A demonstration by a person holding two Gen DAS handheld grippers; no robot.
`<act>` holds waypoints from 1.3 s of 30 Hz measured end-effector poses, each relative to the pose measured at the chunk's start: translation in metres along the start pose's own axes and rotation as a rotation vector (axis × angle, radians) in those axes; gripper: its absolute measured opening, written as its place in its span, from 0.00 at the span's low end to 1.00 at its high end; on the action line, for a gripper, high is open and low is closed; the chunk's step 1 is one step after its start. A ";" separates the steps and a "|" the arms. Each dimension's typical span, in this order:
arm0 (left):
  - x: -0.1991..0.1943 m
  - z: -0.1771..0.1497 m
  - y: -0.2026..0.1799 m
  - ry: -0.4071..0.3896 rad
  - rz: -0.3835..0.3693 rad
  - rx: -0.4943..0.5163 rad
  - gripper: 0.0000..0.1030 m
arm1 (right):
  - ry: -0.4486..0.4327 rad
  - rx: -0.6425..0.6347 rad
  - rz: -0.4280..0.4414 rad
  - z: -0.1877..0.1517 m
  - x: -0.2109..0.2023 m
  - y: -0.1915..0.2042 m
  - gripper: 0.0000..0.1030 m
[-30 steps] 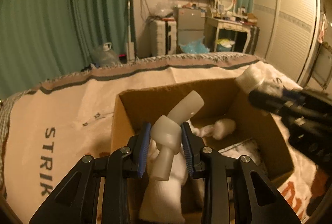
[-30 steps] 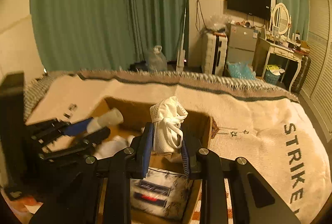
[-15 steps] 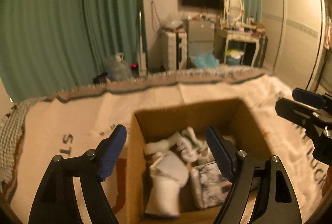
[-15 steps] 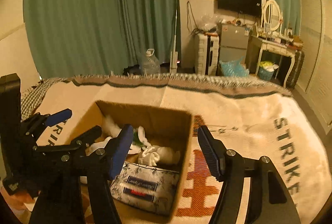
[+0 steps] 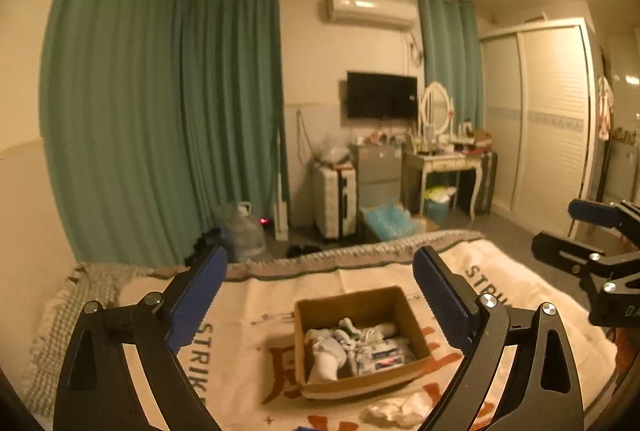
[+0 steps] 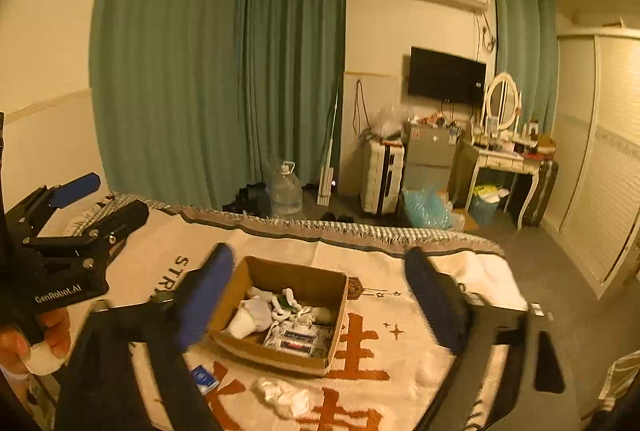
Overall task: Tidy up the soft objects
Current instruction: 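Grasp the blue Vinda tissue pack with the left gripper while the right grasps a crumpled cloth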
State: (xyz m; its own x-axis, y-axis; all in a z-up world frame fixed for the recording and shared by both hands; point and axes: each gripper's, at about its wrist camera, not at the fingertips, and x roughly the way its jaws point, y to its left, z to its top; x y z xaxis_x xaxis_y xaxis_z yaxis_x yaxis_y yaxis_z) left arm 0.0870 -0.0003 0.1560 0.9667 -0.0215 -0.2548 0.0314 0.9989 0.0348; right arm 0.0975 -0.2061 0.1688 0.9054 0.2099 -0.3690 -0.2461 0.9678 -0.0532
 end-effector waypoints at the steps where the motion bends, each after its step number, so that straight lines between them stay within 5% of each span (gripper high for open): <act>1: -0.007 0.000 0.001 -0.004 0.003 0.002 0.93 | -0.008 -0.005 -0.001 0.001 -0.011 0.004 0.92; 7: -0.040 -0.020 0.016 -0.002 0.011 0.007 0.93 | -0.038 -0.038 0.009 -0.008 -0.061 0.030 1.00; 12: -0.042 -0.048 0.029 0.049 0.002 0.000 0.93 | -0.016 -0.036 0.034 -0.031 -0.054 0.049 1.00; 24: 0.030 -0.151 0.057 0.195 0.081 -0.061 0.93 | 0.131 -0.016 0.070 -0.122 0.059 0.063 1.00; 32: 0.105 -0.234 0.051 0.420 0.052 -0.103 0.93 | 0.280 -0.010 0.081 -0.188 0.145 0.062 1.00; 39: 0.140 -0.291 0.033 0.578 0.015 -0.044 0.91 | 0.438 0.029 0.062 -0.250 0.214 0.054 0.95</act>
State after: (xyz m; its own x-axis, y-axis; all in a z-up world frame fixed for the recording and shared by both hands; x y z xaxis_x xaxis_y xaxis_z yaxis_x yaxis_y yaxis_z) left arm 0.1495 0.0419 -0.1595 0.6711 0.0063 -0.7414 -0.0034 1.0000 0.0054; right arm 0.1913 -0.1439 -0.1446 0.6559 0.1952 -0.7292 -0.2800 0.9600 0.0051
